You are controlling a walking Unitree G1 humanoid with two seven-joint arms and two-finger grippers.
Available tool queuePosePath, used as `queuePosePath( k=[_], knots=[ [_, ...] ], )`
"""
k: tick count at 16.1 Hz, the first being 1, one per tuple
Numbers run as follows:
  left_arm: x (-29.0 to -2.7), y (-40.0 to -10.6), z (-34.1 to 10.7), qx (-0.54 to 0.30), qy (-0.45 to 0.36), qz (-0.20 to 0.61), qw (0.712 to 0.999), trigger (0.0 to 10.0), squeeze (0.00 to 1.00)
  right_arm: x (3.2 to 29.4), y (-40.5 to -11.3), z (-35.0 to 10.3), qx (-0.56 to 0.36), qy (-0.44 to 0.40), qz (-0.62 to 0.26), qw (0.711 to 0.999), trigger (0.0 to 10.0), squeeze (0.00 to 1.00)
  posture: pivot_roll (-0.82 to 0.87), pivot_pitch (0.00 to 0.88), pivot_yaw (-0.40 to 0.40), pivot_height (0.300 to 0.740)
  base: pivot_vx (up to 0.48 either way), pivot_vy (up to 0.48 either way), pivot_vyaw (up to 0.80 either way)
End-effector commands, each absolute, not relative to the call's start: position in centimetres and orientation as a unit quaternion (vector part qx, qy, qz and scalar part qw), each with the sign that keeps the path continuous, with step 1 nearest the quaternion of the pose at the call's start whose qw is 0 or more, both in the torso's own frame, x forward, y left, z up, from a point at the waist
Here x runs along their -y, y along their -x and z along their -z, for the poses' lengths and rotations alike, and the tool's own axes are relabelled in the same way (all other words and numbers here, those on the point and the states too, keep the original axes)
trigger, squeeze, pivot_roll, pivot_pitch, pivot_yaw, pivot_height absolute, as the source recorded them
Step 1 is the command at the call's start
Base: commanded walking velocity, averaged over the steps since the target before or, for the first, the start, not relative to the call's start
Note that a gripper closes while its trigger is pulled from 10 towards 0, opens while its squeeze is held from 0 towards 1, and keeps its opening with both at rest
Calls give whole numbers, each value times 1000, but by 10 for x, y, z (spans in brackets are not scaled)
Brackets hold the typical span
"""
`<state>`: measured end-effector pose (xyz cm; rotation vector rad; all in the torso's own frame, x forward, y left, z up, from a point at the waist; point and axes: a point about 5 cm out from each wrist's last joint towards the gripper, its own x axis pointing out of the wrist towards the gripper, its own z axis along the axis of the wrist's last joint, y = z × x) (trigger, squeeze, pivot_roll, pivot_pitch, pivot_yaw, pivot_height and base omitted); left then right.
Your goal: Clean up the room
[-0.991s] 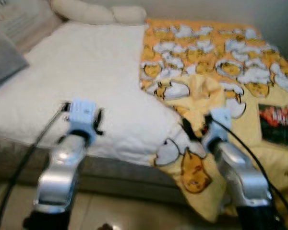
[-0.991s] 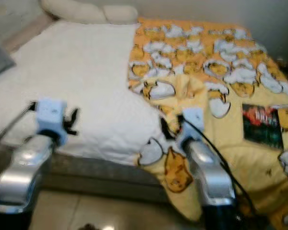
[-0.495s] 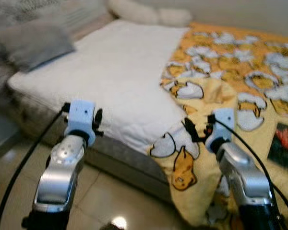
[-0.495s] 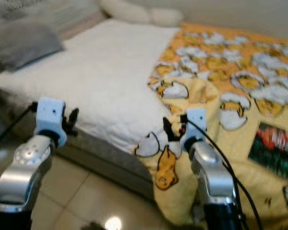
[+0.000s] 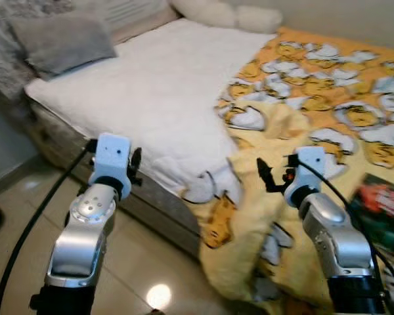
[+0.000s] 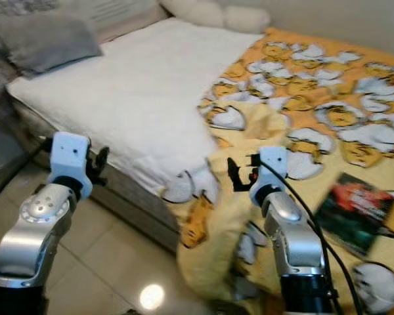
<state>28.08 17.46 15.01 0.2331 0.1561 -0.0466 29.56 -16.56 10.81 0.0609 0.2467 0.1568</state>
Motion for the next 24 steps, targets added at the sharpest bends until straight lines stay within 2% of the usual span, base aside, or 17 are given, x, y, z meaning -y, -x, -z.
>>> queuePosePath(
  k=[1,17,22,24],
  knots=[
    [-177,-282,-152,-76,-118,18,990,10000,0,161,-296,-109,-120,-31,-86,989,10000,0,-36,0,27,740,0,-409,0],
    [-178,-279,-147,-84,-117,17,989,10000,0,163,-293,-104,-130,-31,-92,987,10000,0,-38,0,28,740,0,-408,0],
    [-170,-276,-134,-123,-70,35,989,10000,0,160,-290,-99,-150,-45,-99,983,10000,0,-41,0,31,740,0,0,0],
    [-171,-276,-132,-116,-85,33,989,10000,0,158,-290,-99,-154,-47,-102,982,10000,0,-42,0,33,740,0,0,0]
  ],
)
